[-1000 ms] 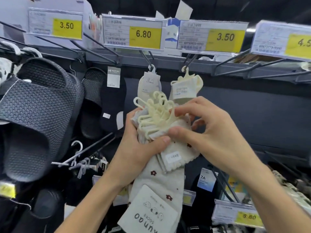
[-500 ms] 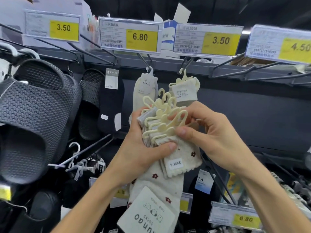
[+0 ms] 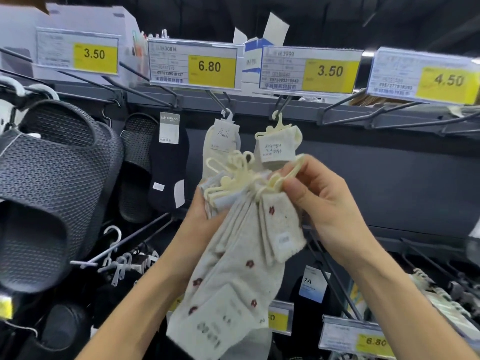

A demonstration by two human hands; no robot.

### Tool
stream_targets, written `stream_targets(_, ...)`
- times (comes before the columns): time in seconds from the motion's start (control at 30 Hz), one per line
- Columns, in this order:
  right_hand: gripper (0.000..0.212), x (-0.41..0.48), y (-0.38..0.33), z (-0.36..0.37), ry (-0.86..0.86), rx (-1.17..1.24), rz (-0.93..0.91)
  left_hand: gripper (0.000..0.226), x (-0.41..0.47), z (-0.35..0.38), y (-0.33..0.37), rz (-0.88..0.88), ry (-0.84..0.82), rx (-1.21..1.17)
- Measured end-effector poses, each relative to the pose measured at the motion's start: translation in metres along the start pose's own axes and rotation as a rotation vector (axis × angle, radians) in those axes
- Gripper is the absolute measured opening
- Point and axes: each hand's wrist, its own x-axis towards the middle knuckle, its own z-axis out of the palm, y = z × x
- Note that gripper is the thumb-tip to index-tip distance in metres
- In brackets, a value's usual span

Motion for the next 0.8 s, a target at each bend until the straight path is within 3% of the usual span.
stream_targets(0.13, 0.009, 0.024, 0.001, -0.020, 0.265, 0.058, 0.022, 0.058, -0.003, -0.006, 0.012, 0.041, 0.110, -0.023)
stream_targets(0.27, 0.018, 0.067, 0.012, -0.045, 0.455, -0.124, 0.073, 0.050, -0.014, -0.023, 0.015, 0.105, 0.162, -0.002)
stream_targets(0.5, 0.019, 0.128, 0.036, -0.044, 0.434, -0.341, 0.051, 0.057, -0.020, -0.030, 0.009, 0.114, 0.126, 0.047)
stream_targets(0.8, 0.025, 0.142, 0.062, -0.033, 0.397, -0.678, 0.017, 0.040, -0.028, -0.020, 0.001, 0.110, 0.068, 0.078)
